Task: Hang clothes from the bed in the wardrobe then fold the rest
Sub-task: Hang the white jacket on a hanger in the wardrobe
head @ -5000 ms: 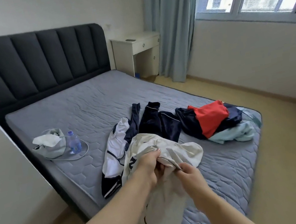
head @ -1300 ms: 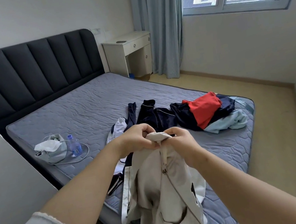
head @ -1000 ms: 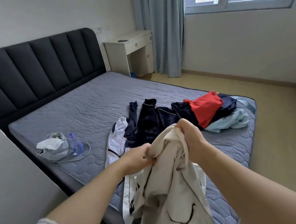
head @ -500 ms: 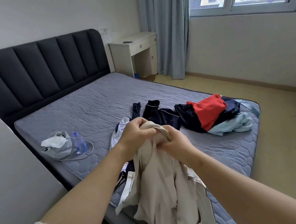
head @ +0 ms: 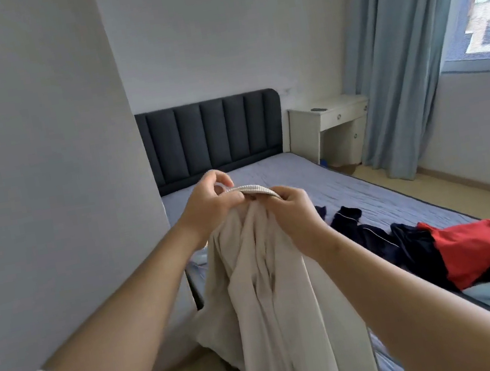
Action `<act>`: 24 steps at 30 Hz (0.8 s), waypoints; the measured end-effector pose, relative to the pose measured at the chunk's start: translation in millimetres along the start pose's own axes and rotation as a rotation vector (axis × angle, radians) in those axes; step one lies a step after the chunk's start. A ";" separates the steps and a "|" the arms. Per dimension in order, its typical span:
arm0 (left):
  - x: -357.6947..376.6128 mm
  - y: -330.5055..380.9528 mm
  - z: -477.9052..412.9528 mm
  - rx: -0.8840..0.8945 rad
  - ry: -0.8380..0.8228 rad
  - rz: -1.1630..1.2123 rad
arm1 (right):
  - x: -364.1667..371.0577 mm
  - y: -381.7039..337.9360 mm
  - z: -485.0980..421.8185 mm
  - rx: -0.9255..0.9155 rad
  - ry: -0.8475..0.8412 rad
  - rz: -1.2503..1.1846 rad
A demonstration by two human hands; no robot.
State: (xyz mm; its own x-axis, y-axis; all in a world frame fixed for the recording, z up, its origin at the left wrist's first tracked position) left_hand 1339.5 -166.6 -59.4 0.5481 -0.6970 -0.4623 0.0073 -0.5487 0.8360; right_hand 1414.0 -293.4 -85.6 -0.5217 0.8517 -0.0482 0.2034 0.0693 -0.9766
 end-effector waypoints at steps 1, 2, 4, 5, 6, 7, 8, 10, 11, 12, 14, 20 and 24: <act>-21.4 -0.5 3.7 -0.005 0.047 -0.013 | 19.3 -9.1 -1.5 -0.022 -0.026 -0.031; -43.1 -1.4 8.6 -0.006 0.085 -0.026 | 39.0 -18.9 -2.1 -0.043 -0.047 -0.055; -86.6 -4.8 21.9 -0.009 0.148 -0.057 | 78.6 -39.1 -0.7 -0.095 -0.083 -0.100; -107.7 -7.0 29.6 -0.017 0.179 -0.081 | 98.5 -50.3 1.5 -0.125 -0.108 -0.132; -127.8 -10.1 38.8 -0.030 0.208 -0.107 | 118.6 -61.5 5.2 -0.152 -0.140 -0.167; -147.2 -13.5 48.9 -0.046 0.239 -0.126 | 139.3 -71.7 9.5 -0.176 -0.173 -0.197; -165.1 -17.1 59.8 -0.063 0.273 -0.134 | 159.0 -81.2 14.9 -0.197 -0.203 -0.222; -198.6 -24.5 85.0 -0.079 0.359 -0.126 | 196.9 -97.9 29.2 -0.238 -0.268 -0.264; -214.5 -28.6 99.1 -0.072 0.407 -0.124 | 215.2 -104.9 37.5 -0.261 -0.298 -0.285; -229.4 -33.8 113.6 -0.071 0.444 -0.128 | 232.8 -110.6 45.8 -0.280 -0.321 -0.304; -257.1 -53.4 144.6 -0.130 0.478 -0.181 | 267.1 -118.5 64.1 -0.285 -0.344 -0.336; -331.5 -148.3 260.4 -0.628 0.514 -0.518 | 361.3 -130.7 117.5 -0.190 -0.365 -0.462; -387.5 -158.8 331.2 -0.688 0.828 -0.591 | 427.0 -133.0 158.7 -0.182 -0.522 -0.448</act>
State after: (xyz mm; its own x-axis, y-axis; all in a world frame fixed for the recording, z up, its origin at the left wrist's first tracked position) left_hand 849.0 37.7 -111.0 0.6744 0.2179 -0.7054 0.7373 -0.1479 0.6592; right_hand 1032.7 -21.3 -9.5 -0.9069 0.3647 0.2111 -0.0117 0.4790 -0.8777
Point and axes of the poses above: each hand's wrist, its own z-axis away from the middle knuckle, its own x-axis out of the palm, y = z × x, the point moved 1 cm from there along -z, towards the middle knuckle, and after that the axes turned 7 degrees about -z, right-handed, at the moved point
